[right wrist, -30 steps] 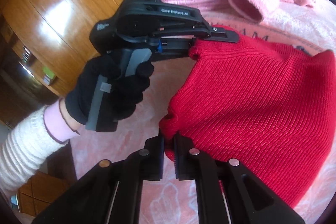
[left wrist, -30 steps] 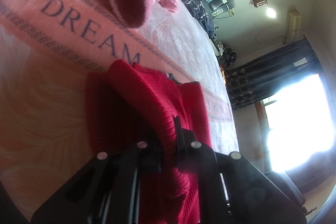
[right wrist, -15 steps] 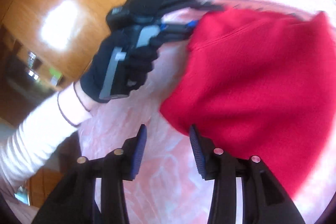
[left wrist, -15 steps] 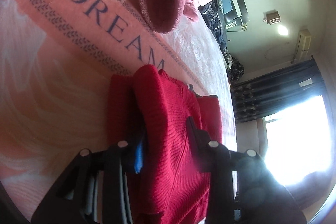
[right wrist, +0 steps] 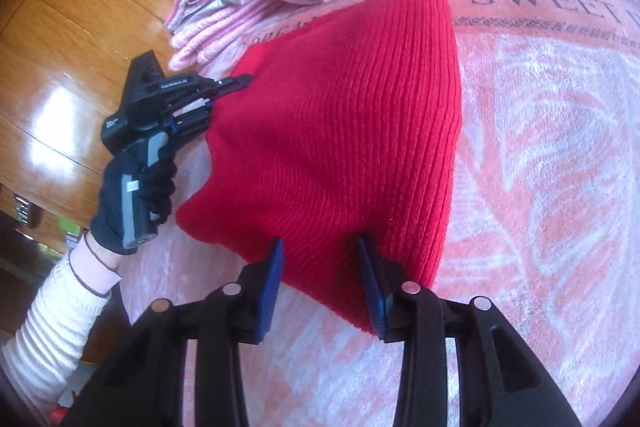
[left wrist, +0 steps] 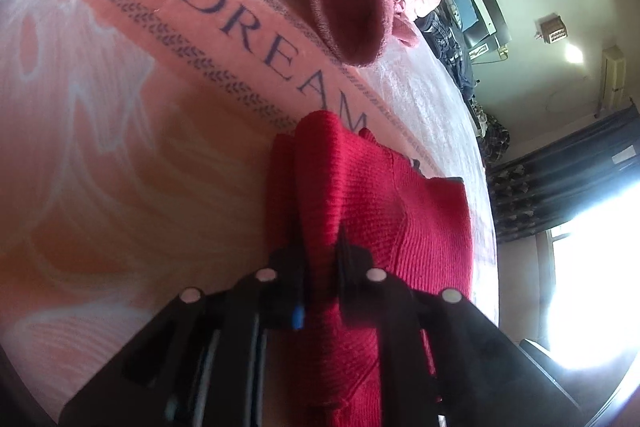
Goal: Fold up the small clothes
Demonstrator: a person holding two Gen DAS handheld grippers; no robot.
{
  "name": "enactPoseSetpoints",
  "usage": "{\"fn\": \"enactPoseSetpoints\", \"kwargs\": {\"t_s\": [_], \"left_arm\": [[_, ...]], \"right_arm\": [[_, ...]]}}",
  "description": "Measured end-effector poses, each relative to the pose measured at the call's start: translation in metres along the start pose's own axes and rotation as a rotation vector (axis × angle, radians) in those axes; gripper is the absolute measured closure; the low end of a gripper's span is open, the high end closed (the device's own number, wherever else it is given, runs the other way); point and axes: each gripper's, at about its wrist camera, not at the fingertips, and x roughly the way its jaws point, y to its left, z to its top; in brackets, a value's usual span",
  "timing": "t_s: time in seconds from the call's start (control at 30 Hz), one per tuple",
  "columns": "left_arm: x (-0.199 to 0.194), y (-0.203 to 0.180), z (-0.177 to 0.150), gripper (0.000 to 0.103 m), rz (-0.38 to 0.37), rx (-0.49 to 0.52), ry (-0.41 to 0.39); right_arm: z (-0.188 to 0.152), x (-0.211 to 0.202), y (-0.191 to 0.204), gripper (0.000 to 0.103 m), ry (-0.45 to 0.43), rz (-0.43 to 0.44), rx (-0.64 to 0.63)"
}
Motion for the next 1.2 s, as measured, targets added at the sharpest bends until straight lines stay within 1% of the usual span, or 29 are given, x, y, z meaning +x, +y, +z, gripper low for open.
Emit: {"fn": "enactPoseSetpoints", "kwargs": {"t_s": [0.07, 0.1, 0.13, 0.17, 0.27, 0.3, 0.33, 0.4, 0.47, 0.5, 0.53, 0.6, 0.63, 0.7, 0.77, 0.8, 0.87, 0.97, 1.0, 1.1, 1.17, 1.2], "left_arm": [[-0.012, -0.013, -0.005, 0.068, 0.0, 0.024, 0.01], [-0.02, -0.017, -0.01, 0.065, 0.014, 0.042, 0.013], [-0.031, -0.019, -0.019, 0.064, 0.029, 0.059, 0.015], [-0.041, -0.02, -0.028, 0.063, 0.023, 0.066, 0.018], [-0.063, -0.026, -0.067, 0.062, 0.0, 0.077, 0.036], [-0.07, -0.029, -0.081, 0.06, -0.022, 0.095, 0.037], [-0.074, -0.034, -0.095, 0.059, -0.027, 0.118, 0.038], [-0.073, -0.04, -0.113, 0.056, -0.022, 0.15, 0.047], [-0.059, -0.044, -0.13, 0.055, 0.001, 0.159, 0.097], [-0.055, -0.043, -0.133, 0.054, -0.003, 0.158, 0.119], [-0.048, -0.04, -0.137, 0.055, 0.008, 0.152, 0.135], [-0.039, -0.034, -0.139, 0.08, 0.027, 0.143, 0.132], [-0.039, -0.029, -0.138, 0.099, 0.026, 0.126, 0.138], [-0.044, -0.021, -0.136, 0.1, -0.011, 0.073, 0.125], [-0.052, -0.012, -0.136, 0.101, 0.009, 0.058, 0.116], [-0.053, 0.0, -0.137, 0.101, 0.004, 0.041, 0.131], [-0.05, 0.014, -0.139, 0.1, 0.023, 0.036, 0.158], [-0.047, 0.019, -0.138, 0.1, -0.002, 0.041, 0.168], [-0.047, 0.018, -0.137, 0.099, -0.01, 0.041, 0.167], [-0.051, 0.011, -0.133, 0.091, -0.047, 0.03, 0.167], [-0.063, 0.007, -0.13, 0.074, -0.068, 0.024, 0.135], [-0.068, 0.004, -0.125, 0.069, -0.082, 0.019, 0.108]], "right_arm": [[-0.003, -0.011, -0.001, 0.06, -0.017, 0.003, -0.003], [-0.005, -0.018, -0.004, 0.058, -0.026, -0.001, 0.0], [-0.007, -0.024, -0.007, 0.057, -0.035, -0.014, 0.007], [-0.009, -0.028, -0.008, 0.057, -0.038, -0.021, 0.011], [-0.018, -0.034, -0.016, 0.056, -0.038, -0.032, 0.03], [-0.021, -0.034, -0.017, 0.055, -0.034, -0.04, 0.033], [-0.024, -0.034, -0.017, 0.055, -0.033, -0.046, 0.033], [-0.029, -0.033, -0.016, 0.055, -0.028, -0.052, 0.029], [-0.031, -0.033, -0.015, 0.055, -0.026, -0.065, 0.019], [-0.031, -0.032, -0.014, 0.055, -0.027, -0.074, 0.013], [-0.031, -0.032, -0.013, 0.054, -0.027, -0.077, 0.01], [-0.031, -0.03, -0.012, 0.054, -0.027, -0.077, 0.011], [-0.03, -0.028, -0.011, 0.054, -0.026, -0.08, 0.01], [-0.032, -0.028, -0.013, 0.054, -0.026, -0.083, 0.01], [-0.034, -0.029, -0.017, 0.054, -0.027, -0.079, 0.017], [-0.036, -0.03, -0.018, 0.054, -0.027, -0.078, 0.017], [-0.036, -0.028, -0.019, 0.054, -0.024, -0.086, 0.011], [-0.036, -0.025, -0.018, 0.054, -0.012, -0.095, 0.007], [-0.036, -0.024, -0.018, 0.054, -0.008, -0.096, 0.005], [-0.033, -0.026, -0.012, 0.054, -0.008, -0.099, -0.009], [-0.029, -0.03, -0.01, 0.054, -0.015, -0.089, -0.017], [-0.026, -0.033, -0.01, 0.054, -0.021, -0.08, -0.016]]}}
